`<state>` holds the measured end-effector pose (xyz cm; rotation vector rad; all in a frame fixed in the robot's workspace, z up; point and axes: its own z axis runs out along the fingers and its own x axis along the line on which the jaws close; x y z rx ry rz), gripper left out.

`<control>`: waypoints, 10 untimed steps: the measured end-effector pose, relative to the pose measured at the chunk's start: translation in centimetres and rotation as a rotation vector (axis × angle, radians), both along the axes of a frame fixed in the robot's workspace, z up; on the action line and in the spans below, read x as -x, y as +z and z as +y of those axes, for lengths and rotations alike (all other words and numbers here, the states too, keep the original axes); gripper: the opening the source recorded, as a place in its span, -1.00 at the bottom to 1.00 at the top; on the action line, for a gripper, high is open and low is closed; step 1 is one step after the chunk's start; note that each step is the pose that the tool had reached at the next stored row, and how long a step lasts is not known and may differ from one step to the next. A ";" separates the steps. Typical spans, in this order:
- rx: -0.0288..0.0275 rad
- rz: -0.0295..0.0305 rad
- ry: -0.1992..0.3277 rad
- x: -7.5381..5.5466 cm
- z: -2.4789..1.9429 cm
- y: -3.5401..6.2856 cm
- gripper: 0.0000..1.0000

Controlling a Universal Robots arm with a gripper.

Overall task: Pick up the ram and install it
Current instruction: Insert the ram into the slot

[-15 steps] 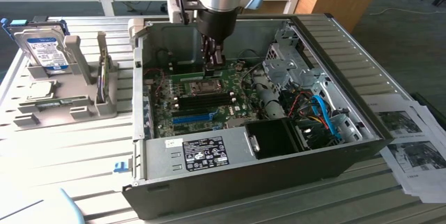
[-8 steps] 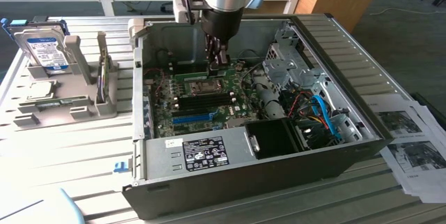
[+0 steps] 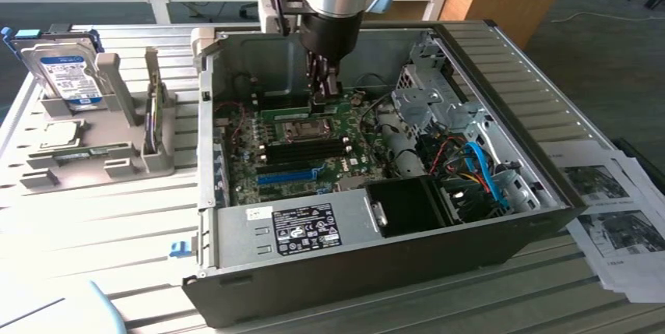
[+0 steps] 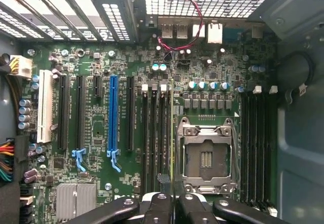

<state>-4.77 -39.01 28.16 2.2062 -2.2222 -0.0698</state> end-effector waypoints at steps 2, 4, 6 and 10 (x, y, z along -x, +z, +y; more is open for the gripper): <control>0.0000 0.0000 0.000 0.0 0.00 0.00 -0.77; -0.0001 -0.0001 0.000 0.0 -0.02 0.00 -0.77; -0.0001 -0.0001 0.000 0.0 -0.12 0.00 -0.77; 0.0000 -0.0001 0.000 0.0 -0.44 0.00 -0.77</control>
